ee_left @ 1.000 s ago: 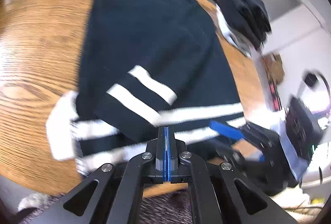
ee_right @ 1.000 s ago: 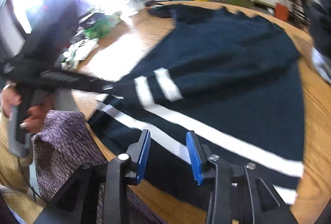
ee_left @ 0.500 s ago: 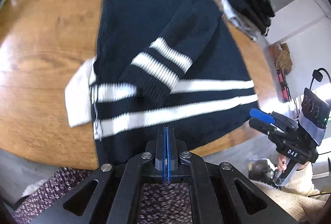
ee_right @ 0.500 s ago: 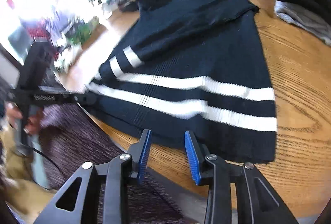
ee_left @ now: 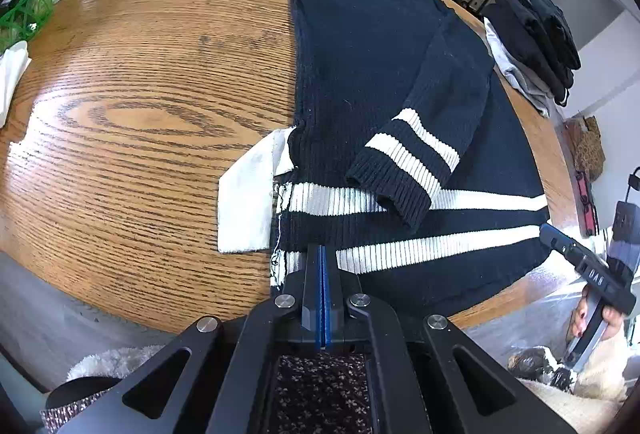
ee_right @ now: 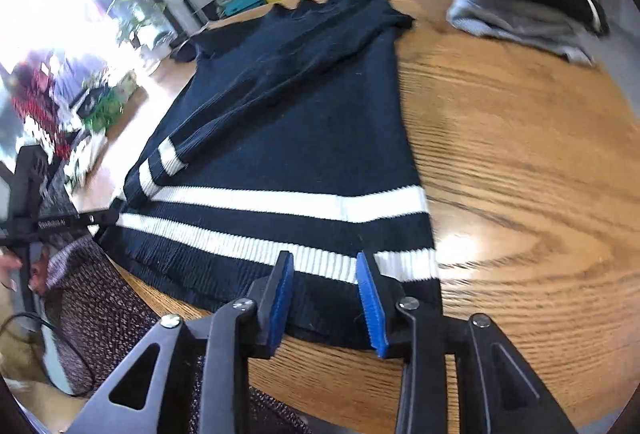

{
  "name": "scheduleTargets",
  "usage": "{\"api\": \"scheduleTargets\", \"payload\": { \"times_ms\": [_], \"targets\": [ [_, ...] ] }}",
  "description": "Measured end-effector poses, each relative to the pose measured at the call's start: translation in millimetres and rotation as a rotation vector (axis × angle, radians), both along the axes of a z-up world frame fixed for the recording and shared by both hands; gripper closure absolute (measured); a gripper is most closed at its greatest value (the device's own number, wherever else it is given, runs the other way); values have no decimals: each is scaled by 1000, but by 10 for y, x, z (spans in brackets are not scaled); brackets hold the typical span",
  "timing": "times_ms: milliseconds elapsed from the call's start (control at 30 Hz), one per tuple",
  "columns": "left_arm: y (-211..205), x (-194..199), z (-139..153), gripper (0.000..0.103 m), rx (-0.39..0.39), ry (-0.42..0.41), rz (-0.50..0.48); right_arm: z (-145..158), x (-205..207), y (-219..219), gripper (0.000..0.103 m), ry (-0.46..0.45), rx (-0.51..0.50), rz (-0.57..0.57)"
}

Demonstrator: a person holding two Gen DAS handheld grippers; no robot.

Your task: Fold clothes

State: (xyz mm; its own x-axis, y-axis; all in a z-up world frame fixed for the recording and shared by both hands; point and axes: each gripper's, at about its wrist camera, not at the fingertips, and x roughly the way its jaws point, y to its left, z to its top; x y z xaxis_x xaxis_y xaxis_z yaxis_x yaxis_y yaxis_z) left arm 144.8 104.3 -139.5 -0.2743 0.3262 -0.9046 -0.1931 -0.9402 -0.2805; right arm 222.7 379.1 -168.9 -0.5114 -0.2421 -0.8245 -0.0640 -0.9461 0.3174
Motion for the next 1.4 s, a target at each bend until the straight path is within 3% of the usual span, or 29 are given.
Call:
{"api": "scheduleTargets", "payload": {
  "times_ms": [100, 167, 267, 333, 367, 400, 467, 767, 933, 1233, 1400],
  "targets": [
    [-114, 6, 165, 100, -57, -2, -19, -24, -15, 117, 69, -14, -84, -40],
    [-121, -33, 217, 100, -21, -39, -28, -3, -95, 60, 65, -33, -89, -41],
    [-329, -169, 459, 100, 44, 25, 20, 129, -192, -16, 61, -27, -71, -7],
    [-485, -385, 559, 97, 37, 75, 98, 251, -305, -72, 59, 5, -39, 7],
    [-563, -531, 584, 86, 23, 100, 150, 305, -379, -99, 58, 21, -23, 13],
    [-641, -677, 610, 65, 9, 124, 202, 343, -469, -126, 55, 35, -8, 19],
    [-780, -991, 629, 40, -10, 137, 277, 397, -684, -186, 53, 58, 18, 37],
    [-1348, -2482, 610, 39, -67, 84, 529, 687, -2383, -951, 53, 199, 124, 258],
    [-1657, -3303, 602, 39, -99, 54, 663, 710, -3321, -1422, 54, 230, 116, 287],
    [-1867, -4233, 665, 39, -190, -8, 644, 637, -4442, -2036, 47, 224, 149, 375],
    [-1977, -4532, 598, 39, -183, -18, 664, 480, -4797, -2147, 46, 200, 50, 363]
  ]
}}
